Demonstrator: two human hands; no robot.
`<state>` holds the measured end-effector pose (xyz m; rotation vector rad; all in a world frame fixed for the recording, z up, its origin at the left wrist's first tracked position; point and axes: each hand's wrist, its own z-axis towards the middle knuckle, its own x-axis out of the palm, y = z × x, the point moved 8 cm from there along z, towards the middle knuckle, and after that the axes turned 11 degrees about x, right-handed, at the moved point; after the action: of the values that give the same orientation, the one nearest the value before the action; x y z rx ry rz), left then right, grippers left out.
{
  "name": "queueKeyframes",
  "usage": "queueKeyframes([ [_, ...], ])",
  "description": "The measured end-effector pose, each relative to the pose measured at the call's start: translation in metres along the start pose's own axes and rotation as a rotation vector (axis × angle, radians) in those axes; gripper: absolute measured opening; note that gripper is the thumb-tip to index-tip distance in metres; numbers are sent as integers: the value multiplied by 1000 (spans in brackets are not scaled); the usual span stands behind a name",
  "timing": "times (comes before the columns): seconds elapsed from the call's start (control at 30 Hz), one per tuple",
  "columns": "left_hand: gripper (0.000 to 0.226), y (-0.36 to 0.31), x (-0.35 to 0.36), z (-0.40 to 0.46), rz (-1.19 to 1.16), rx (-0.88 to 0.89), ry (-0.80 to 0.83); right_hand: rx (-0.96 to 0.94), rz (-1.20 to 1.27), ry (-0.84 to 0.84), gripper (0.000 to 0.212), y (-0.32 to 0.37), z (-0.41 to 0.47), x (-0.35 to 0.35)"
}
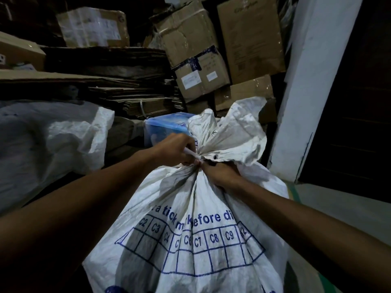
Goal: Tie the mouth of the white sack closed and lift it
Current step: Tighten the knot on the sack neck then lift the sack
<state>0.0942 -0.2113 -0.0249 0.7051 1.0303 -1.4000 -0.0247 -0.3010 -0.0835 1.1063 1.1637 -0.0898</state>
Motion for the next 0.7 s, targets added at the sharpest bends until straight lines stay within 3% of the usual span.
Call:
queueKeyframes([
  [0.07, 15, -5, 1, 4, 31, 3, 1, -69, -101, 6, 43, 9, -14, -3],
  [0.17, 11, -10, 4, 7, 30, 5, 14, -51, -200, 269, 33, 24, -38, 3],
  [0.2, 10, -12, 6, 6, 17, 15, 24, -89, -263, 258, 29, 36, -44, -6],
  [0.23, 9, -13, 7, 5, -1, 32, 22, -190, -382, 163, 25, 53, -45, -20],
  [0.3, 19, -12, 10, 3, -51, 49, 1, -471, -501, -188, 20, 92, -49, -49],
  [0.33, 26, -12, 11, 1, -72, 55, -13, -577, -458, -302, 17, 103, -52, -59],
  [0.37, 28, -15, 13, 0, -78, 76, -13, -627, -387, -315, 18, 103, -45, -61],
  [0.47, 28, -31, 25, 3, -6, 192, 39, -572, -391, -186, 26, 79, -19, -44],
  [0.53, 19, -29, 32, 2, -35, 179, 115, -506, -466, -93, 24, 56, 0, -29],
  [0.63, 20, -17, 48, -11, -351, 5, 319, -480, -571, 18, 27, 30, 18, -20],
  [0.7, 26, -13, 56, -20, -599, -131, 361, -467, -553, 63, 34, 20, 25, -23],
])
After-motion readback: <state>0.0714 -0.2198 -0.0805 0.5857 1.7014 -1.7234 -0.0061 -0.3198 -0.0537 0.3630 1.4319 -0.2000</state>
